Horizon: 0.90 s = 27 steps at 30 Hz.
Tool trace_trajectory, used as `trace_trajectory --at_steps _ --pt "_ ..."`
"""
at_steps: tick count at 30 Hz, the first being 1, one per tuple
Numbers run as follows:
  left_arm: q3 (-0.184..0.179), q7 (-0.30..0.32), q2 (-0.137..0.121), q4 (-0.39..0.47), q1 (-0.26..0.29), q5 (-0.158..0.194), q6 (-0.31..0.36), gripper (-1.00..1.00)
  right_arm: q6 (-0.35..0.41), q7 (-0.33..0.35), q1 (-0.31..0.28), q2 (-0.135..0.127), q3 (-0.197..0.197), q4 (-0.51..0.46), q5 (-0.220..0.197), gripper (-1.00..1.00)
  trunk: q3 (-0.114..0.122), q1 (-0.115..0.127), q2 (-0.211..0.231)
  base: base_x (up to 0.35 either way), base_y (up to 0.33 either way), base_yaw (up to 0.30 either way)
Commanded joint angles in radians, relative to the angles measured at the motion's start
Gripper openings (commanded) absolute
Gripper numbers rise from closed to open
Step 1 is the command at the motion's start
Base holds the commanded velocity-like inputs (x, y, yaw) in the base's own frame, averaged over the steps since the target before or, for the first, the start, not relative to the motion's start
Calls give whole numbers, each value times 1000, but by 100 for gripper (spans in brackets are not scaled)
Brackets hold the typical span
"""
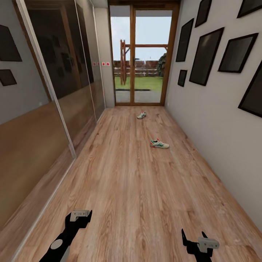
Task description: Pick up the two gym shoes and the two sandals from the corridor floor and place them onto the hallstand (shoe rack) in the corridor, making sure they are on the rack and not on the floor. Arrange them so the two gym shoes are next to each other and the two sandals are next to each other.
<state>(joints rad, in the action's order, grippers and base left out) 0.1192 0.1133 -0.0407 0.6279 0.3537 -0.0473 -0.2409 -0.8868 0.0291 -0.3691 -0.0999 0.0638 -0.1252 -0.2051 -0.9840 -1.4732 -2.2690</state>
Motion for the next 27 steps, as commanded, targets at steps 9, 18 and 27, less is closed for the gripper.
trace_trajectory --at_steps 9,18,27 --pt "6 8 1 -1 1 -5 -3 100 -3 3 -1 0 7 0 -10 100 -1 0 0 339 0 0" --pt "6 8 1 -1 1 -5 -3 100 -3 3 -1 0 7 0 -10 100 -1 0 0 339 0 0" --pt "7 8 1 -1 1 -5 -3 100 -3 3 -1 0 7 0 -10 100 -1 0 0 339 0 0"
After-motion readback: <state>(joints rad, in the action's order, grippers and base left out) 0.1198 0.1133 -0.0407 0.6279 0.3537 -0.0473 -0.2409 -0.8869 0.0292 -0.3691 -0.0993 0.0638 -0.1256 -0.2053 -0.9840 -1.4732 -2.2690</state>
